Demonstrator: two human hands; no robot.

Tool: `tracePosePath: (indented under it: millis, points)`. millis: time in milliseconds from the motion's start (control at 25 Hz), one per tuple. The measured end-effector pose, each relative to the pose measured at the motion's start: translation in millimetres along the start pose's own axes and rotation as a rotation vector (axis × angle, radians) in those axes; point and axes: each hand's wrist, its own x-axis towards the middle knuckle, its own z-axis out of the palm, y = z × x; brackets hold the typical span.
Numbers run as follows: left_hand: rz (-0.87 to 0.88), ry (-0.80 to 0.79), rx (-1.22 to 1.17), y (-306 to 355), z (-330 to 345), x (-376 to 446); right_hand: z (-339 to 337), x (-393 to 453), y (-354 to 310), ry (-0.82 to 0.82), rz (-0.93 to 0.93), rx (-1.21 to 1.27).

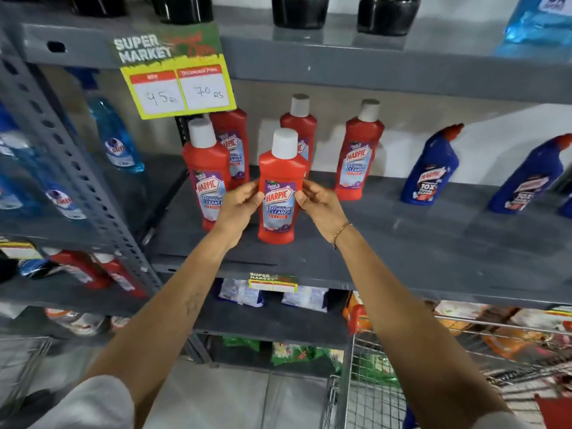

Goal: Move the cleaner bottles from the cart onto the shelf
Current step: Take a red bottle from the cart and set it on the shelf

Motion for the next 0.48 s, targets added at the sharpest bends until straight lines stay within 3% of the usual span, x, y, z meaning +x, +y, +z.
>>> tracePosePath:
  millis: [160, 280, 360, 400, 480]
  points:
    - [0.026, 0.019, 0.038, -6, -6, -3, 3, 5, 0, -0.05, 0.042, -0.011]
    - [0.147, 0.299, 0.202, 1, 5, -25, 5, -7, -12, -0.026, 0.037, -0.057]
    - [0.252, 0.503, 0.244, 9, 32, -54, 5, -31, -16, 0.125, -0.028, -0.126]
    - [0.283, 0.512, 0.217, 11, 50, -66, 2, -47, -14, 0.231, -0.069, -0.173]
    - [0.296, 0.359, 0.188, 5, 88, -86, -14, -87, -1, 0.351, -0.076, -0.2]
